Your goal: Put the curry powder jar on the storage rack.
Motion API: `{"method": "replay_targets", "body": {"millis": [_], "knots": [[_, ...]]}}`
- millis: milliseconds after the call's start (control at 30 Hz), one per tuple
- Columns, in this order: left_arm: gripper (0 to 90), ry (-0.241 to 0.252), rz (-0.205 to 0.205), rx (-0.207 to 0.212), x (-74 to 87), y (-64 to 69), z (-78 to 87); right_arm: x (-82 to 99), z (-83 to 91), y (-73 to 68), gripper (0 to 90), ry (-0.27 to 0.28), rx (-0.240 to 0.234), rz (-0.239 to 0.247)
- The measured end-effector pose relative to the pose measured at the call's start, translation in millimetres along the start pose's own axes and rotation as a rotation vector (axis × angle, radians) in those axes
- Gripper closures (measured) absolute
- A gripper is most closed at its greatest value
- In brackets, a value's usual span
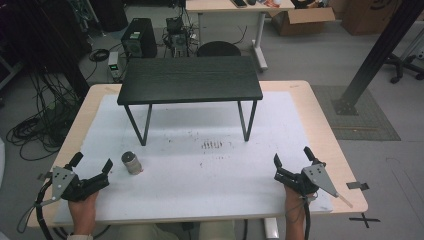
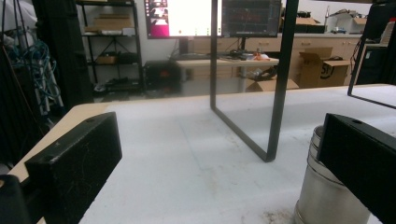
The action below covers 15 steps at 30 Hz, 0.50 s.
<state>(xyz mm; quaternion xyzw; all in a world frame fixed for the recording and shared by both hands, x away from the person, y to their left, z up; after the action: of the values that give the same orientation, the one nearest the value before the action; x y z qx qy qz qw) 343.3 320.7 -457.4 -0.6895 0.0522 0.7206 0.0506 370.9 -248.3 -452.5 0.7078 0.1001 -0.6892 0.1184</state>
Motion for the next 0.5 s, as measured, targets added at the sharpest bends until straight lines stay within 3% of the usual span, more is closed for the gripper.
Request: {"method": "replay_targets", "body": {"millis": [500], "knots": [[0.4,0.000,-0.001,-0.001,0.0,0.1,-0.1,0.3,-0.3,0.1,0.2,-0.003,-0.003,-0.003]]}}
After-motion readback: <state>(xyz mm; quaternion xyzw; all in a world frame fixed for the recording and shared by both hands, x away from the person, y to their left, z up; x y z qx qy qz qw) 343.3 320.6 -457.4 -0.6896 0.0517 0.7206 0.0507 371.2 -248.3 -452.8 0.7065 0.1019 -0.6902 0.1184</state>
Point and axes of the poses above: each handheld gripper's, and its own axes: z roughly backward along the jaws, x roughly out of its underside, y roughly to its right, the point moved 10 cm from there along -z, roughly forward along the jaws, and after that the axes turned 4 degrees about -x, right-handed, at the moved point
